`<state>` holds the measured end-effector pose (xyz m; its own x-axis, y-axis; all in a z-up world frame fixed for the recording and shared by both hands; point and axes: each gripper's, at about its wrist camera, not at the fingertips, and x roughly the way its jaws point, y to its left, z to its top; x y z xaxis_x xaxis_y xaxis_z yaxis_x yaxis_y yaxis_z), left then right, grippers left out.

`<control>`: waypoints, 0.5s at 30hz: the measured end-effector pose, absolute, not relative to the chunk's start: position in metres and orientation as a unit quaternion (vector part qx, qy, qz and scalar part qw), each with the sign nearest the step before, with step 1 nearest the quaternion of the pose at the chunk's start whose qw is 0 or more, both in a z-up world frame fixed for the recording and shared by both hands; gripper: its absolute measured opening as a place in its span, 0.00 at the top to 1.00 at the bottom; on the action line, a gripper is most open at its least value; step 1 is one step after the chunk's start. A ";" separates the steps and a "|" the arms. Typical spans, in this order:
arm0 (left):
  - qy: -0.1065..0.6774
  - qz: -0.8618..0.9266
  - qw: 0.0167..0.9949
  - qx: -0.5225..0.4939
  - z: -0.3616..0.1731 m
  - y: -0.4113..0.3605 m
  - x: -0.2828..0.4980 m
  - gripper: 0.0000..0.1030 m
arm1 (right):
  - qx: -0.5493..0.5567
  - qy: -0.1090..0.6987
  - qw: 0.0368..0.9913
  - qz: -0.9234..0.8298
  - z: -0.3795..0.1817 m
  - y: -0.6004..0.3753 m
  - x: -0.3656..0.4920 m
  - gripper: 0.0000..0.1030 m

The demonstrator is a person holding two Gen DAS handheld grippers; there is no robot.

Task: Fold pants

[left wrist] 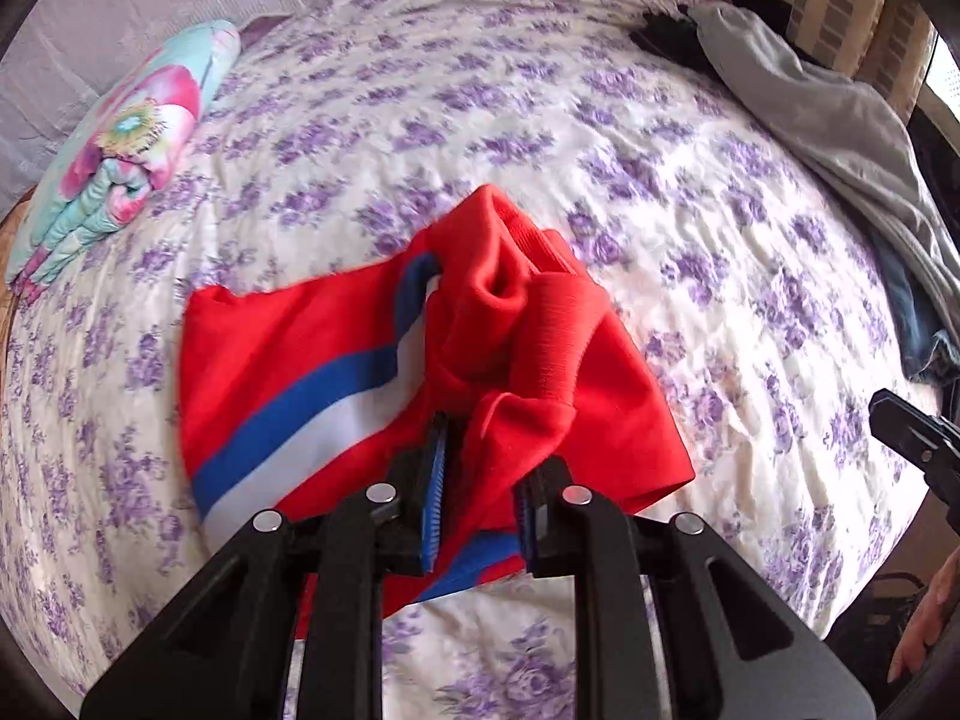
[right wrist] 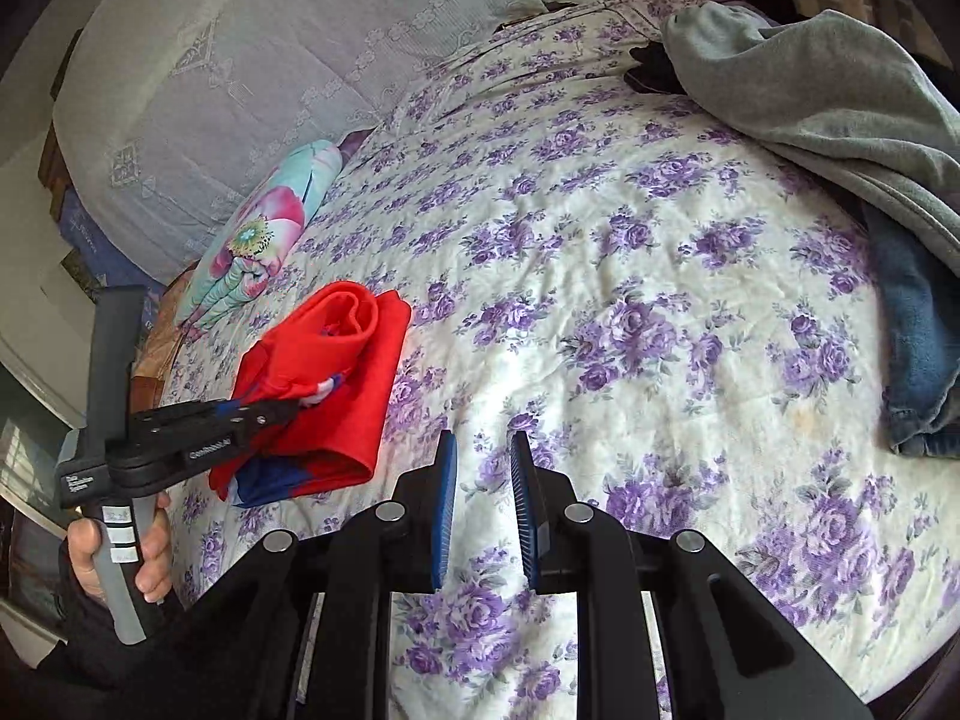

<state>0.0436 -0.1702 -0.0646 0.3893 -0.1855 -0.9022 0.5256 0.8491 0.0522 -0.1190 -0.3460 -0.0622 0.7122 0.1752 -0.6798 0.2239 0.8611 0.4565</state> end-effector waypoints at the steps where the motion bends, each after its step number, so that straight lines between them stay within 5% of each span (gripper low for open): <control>1: 0.510 -0.213 0.814 0.178 -0.073 -0.177 0.044 0.76 | 0.264 0.382 0.886 -0.012 -0.065 -0.345 -0.118 0.81; 4: 0.499 -0.236 0.810 0.197 -0.068 -0.183 0.030 0.46 | 0.261 0.392 0.882 -0.008 -0.069 -0.341 -0.111 0.81; 8: 0.446 -0.280 0.836 0.156 -0.021 -0.153 0.009 0.31 | 0.253 0.398 0.882 -0.001 -0.067 -0.331 -0.102 0.81; 13: 0.432 -0.239 0.868 0.061 -0.001 -0.081 0.038 0.29 | 0.235 0.405 0.882 0.049 -0.053 -0.297 -0.076 0.81; 15: 0.464 -0.231 0.855 0.009 -0.016 -0.056 0.061 0.49 | 0.214 0.401 0.888 0.076 -0.036 -0.277 -0.059 0.81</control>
